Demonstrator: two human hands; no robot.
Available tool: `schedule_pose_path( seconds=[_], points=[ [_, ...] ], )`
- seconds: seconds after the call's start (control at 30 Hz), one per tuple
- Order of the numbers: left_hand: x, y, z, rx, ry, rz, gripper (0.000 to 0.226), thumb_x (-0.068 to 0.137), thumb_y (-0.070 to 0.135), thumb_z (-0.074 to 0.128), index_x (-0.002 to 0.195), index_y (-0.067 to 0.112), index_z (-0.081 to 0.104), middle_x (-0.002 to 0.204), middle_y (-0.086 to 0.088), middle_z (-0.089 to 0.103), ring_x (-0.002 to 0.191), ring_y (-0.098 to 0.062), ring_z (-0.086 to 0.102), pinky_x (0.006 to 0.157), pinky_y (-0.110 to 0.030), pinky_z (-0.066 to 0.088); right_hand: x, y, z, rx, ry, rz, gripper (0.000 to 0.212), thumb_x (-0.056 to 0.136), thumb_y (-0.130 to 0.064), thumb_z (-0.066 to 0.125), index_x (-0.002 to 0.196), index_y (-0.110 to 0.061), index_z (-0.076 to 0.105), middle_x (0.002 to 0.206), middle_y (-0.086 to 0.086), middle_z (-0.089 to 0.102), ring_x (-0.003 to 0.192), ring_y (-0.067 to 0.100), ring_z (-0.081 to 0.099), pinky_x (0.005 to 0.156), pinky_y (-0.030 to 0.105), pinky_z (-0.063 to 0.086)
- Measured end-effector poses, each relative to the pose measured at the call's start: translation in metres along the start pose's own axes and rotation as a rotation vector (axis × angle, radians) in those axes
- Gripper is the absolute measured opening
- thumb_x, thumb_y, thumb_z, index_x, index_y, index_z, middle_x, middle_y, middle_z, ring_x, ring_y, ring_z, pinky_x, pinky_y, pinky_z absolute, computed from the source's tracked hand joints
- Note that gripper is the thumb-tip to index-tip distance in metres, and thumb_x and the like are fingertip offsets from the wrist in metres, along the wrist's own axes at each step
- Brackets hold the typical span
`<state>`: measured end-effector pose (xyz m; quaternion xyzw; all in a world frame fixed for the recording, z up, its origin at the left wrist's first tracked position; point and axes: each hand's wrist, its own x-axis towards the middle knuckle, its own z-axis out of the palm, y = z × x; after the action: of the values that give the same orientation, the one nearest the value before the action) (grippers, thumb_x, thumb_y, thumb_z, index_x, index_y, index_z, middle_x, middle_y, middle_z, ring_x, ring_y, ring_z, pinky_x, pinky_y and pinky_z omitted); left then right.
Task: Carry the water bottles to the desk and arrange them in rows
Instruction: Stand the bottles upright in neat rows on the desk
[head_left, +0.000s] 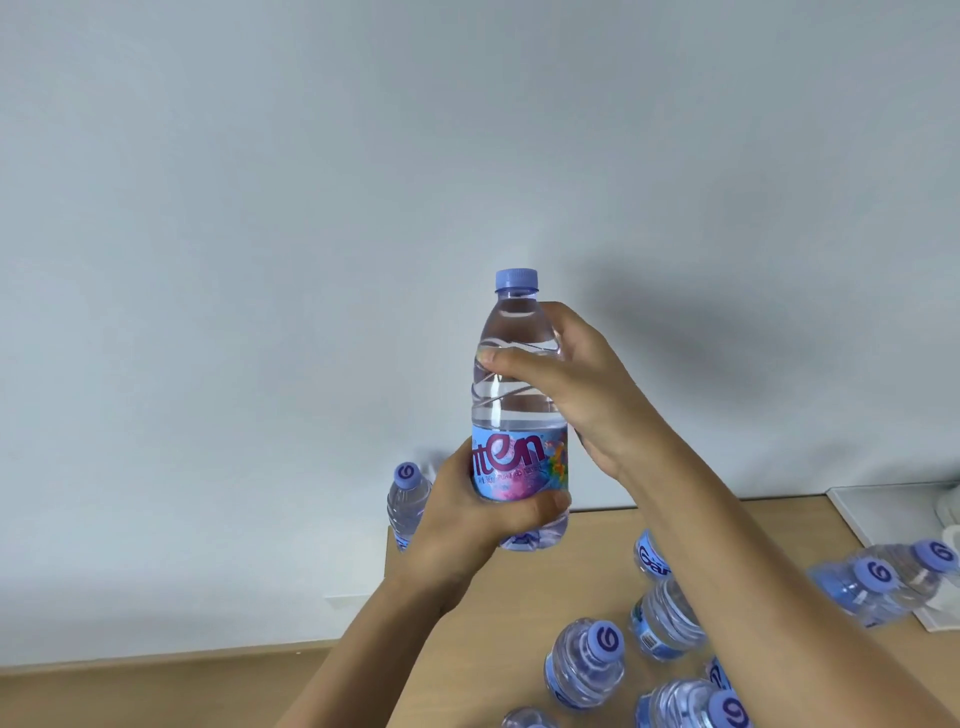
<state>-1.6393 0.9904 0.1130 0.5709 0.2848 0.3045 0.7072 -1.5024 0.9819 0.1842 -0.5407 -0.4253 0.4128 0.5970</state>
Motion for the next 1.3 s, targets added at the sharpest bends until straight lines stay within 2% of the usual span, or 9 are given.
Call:
schedule_pose_path(
  seconds=[0.1,0.23,0.4,0.67,0.8,0.9,0.97,1.1,1.3],
  points=[
    [-0.004,0.000,0.012,0.052,0.067,0.021,0.054,0.048,0.027,0.087,0.098,0.023,0.067,0.090,-0.002,0.075,0.081,-0.019,0.073,0.066,-0.022,0.056,-0.012,0.003,0.001,-0.018,0.113,-0.019,0.041,0.070,-0.026,0.086,0.103,-0.021,0.063,0.102,0.002,0.071,0.087,0.023,0.073,0.073,0.037,0.061],
    [-0.016,0.000,0.032,0.078,0.080,0.020,0.062,0.049,0.027,0.089,0.105,0.020,0.063,0.095,-0.001,0.075,0.086,-0.020,0.073,0.069,-0.024,0.057,-0.025,-0.002,-0.007,0.033,0.136,-0.019,0.031,0.074,-0.011,0.081,0.098,-0.014,0.062,0.092,0.002,0.070,0.072,0.019,0.071,0.062,0.031,0.057],
    [-0.030,0.008,0.049,0.022,0.054,0.004,0.065,0.051,0.022,0.090,0.110,0.017,0.062,0.097,-0.004,0.074,0.087,-0.020,0.072,0.071,-0.024,0.056,-0.037,-0.013,-0.026,0.155,0.013,-0.045,0.023,0.072,-0.003,0.074,0.090,-0.008,0.061,0.075,0.000,0.066,0.064,0.017,0.066,0.056,0.028,0.054],
    [-0.056,0.009,0.067,-0.071,-0.050,-0.020,0.051,0.063,0.015,0.084,0.110,0.013,0.067,0.108,-0.023,0.068,0.100,-0.032,0.067,0.087,-0.037,0.056,-0.052,-0.010,-0.049,0.333,-0.248,0.024,0.027,0.061,-0.021,0.073,0.087,-0.019,0.068,0.093,0.006,0.070,0.086,0.028,0.071,0.071,0.036,0.059],
    [-0.065,0.010,0.075,-0.042,0.040,0.015,0.046,0.059,0.018,0.085,0.102,0.019,0.069,0.096,-0.010,0.072,0.088,-0.020,0.069,0.076,-0.026,0.055,-0.059,-0.014,-0.049,0.333,-0.309,-0.010,0.033,0.063,-0.023,0.075,0.094,-0.018,0.067,0.099,0.008,0.070,0.090,0.030,0.072,0.078,0.040,0.059],
    [-0.067,0.011,0.080,-0.048,0.115,0.027,0.054,0.056,0.021,0.085,0.106,0.013,0.067,0.097,-0.011,0.073,0.088,-0.022,0.071,0.075,-0.026,0.056,-0.062,-0.022,-0.045,0.166,-0.206,-0.025,0.033,0.069,-0.026,0.076,0.098,-0.016,0.064,0.096,0.005,0.073,0.090,0.024,0.073,0.081,0.043,0.059],
    [-0.067,0.013,0.082,-0.004,0.181,0.041,0.060,0.051,0.026,0.086,0.106,0.014,0.065,0.094,-0.008,0.074,0.085,-0.021,0.072,0.072,-0.024,0.056,-0.065,-0.027,-0.041,0.060,-0.115,-0.069,0.033,0.070,-0.029,0.077,0.098,-0.018,0.065,0.088,-0.006,0.073,0.081,0.012,0.072,0.069,0.030,0.057],
    [-0.068,0.012,0.083,0.113,0.265,0.092,0.057,0.052,0.023,0.089,0.103,0.021,0.064,0.089,0.000,0.074,0.079,-0.017,0.073,0.065,-0.020,0.056,-0.071,-0.026,-0.032,-0.004,0.022,-0.112,0.040,0.070,-0.029,0.087,0.102,-0.021,0.065,0.096,-0.011,0.071,0.087,0.001,0.069,0.069,0.021,0.056],
    [-0.073,0.010,0.072,0.140,0.227,0.100,0.059,0.055,0.020,0.090,0.107,0.022,0.062,0.092,0.003,0.074,0.082,-0.016,0.073,0.065,-0.020,0.056,-0.072,-0.024,-0.020,0.065,0.055,-0.121,0.028,0.073,-0.010,0.079,0.097,-0.014,0.064,0.082,-0.011,0.071,0.079,0.007,0.070,0.060,0.017,0.052]
  ],
)
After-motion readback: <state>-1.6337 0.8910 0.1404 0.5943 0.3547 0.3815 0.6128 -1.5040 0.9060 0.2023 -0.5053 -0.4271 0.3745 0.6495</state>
